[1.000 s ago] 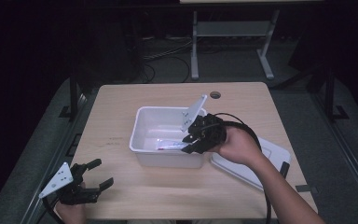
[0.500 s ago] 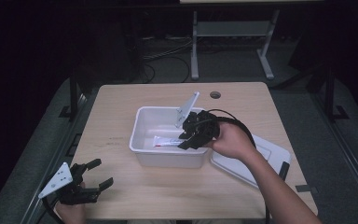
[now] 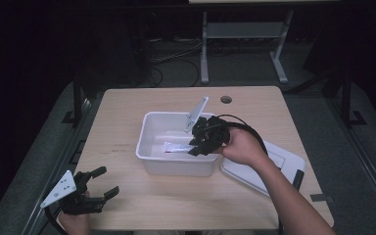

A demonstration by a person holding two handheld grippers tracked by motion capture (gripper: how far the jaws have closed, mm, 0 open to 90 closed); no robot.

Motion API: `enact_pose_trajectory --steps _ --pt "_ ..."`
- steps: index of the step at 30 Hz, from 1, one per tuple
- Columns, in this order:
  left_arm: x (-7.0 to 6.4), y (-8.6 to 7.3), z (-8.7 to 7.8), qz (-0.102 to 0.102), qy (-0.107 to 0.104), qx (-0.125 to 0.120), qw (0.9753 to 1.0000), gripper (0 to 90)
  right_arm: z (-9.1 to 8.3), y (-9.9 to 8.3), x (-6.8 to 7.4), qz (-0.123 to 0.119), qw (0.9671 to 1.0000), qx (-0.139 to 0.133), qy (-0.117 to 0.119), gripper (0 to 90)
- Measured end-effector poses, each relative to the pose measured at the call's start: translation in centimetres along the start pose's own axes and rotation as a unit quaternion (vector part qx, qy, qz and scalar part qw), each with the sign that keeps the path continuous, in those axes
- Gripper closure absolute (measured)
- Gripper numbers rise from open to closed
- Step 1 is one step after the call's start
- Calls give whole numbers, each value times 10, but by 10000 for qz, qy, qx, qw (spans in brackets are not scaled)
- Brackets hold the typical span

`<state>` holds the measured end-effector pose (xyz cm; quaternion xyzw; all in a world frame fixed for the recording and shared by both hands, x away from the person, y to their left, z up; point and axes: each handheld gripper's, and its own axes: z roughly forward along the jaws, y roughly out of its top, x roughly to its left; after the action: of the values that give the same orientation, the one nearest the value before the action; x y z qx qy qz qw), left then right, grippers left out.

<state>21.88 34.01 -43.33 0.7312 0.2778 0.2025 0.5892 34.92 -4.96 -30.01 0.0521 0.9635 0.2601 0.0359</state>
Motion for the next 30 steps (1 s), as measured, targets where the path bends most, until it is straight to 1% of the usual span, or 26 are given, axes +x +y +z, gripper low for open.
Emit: enact_pose_trajectory --steps 4,12,23,24,30 --pt "0 0 0 1 3 6 10000 157 5 -2 -3 41 10000 64 29 677" --pt "0 0 0 2 -2 -2 10000 157 11 -5 -9 131 9999 105 37 677" --pt "0 0 -1 -9 -2 -23 10000 157 22 -3 -12 88 9997 216 73 676" --pt "0 0 -1 -9 0 -25 10000 157 23 -2 -12 114 9996 252 76 677" --pt "0 0 -2 -10 10 -43 10000 157 26 -4 -16 123 9996 262 79 676"
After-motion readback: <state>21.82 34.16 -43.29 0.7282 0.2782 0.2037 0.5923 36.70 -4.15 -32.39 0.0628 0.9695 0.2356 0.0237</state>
